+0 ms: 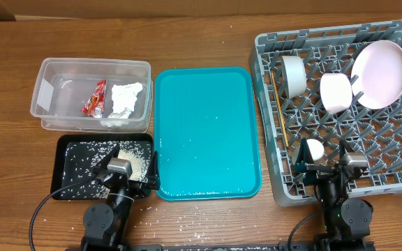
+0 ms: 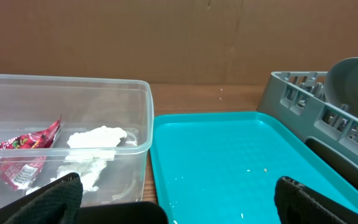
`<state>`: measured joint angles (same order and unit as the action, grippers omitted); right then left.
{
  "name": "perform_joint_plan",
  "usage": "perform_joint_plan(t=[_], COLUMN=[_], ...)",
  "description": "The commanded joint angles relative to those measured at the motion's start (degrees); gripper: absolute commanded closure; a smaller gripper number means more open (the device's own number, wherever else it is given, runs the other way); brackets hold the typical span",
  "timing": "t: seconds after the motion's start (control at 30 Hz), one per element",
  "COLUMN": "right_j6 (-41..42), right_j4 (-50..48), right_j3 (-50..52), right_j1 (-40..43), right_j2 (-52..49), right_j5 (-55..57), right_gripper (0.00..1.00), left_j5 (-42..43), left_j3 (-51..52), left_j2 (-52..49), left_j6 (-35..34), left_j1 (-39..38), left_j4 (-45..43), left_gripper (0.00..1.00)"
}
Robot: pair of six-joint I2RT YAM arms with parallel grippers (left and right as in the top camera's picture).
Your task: Sort waste into correct bins and load items into the dishwasher
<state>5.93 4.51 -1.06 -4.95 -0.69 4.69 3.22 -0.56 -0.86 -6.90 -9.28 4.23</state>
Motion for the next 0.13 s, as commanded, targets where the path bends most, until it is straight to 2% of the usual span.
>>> perform_joint_plan(t=[0.0,0.1], right_j6=[0.07,0.07], right_j4=[-0.33,-0.33], right_j3=[0.61,0.61], right_j1=[0.15,0.15], right_j2=[0.52,0.52], right_j5=[-0.09,-0.09], right_gripper=[0.00,0.00], left_j5=[-0.63,-0.63], left_j3=[0.28,0.28], left_j2=[0.61,0.61], left_j6=[0.09,0.09], left_j1=[0.37,0.37], left_j4=[0.02,0.02], left_gripper=[0.00,0.00])
